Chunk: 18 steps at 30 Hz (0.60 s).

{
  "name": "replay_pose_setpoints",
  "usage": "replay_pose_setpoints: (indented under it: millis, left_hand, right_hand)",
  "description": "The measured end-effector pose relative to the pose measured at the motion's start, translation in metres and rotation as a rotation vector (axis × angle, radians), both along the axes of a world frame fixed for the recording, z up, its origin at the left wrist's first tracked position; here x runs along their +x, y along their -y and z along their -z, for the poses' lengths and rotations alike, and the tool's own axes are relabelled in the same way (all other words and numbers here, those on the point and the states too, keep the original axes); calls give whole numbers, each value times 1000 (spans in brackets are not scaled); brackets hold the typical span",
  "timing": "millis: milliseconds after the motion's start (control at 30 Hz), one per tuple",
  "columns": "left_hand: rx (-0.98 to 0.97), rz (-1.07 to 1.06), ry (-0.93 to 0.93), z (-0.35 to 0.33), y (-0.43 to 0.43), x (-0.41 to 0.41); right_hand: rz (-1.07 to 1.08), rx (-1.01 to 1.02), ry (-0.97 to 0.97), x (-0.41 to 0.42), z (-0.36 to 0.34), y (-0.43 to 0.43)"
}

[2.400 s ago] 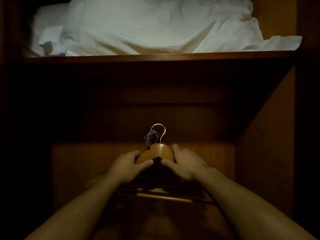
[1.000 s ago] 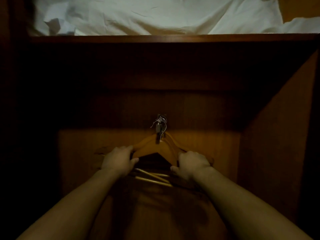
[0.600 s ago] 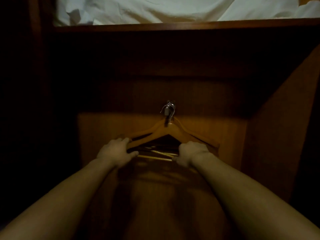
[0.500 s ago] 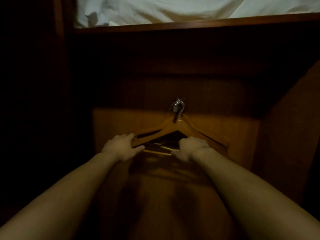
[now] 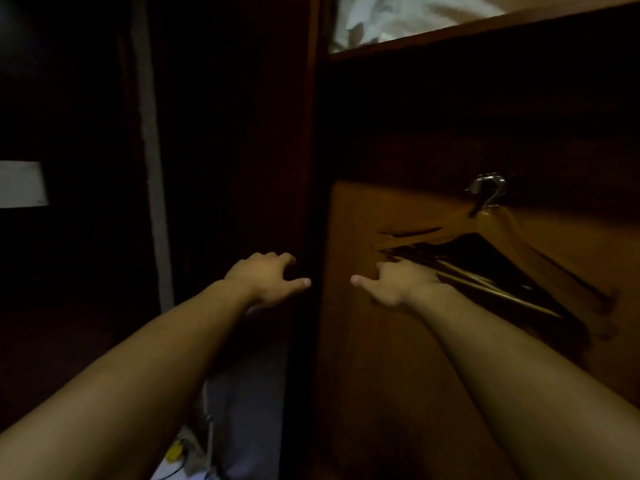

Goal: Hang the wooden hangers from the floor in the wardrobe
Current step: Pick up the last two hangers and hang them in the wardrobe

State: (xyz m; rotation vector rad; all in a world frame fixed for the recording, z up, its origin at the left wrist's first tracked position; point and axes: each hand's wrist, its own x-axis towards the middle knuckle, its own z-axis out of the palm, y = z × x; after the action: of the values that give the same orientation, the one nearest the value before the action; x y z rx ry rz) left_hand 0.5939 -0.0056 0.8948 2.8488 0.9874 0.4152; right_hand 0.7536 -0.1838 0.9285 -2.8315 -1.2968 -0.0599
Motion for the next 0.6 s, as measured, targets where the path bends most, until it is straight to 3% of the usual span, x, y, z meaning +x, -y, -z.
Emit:
replay_pose_setpoints:
  millis: [600]
  left_hand:
    - [-90,-475,-57,28,-78,-350]
  right_hand:
    - [-522,72,-100,-295,50,-179]
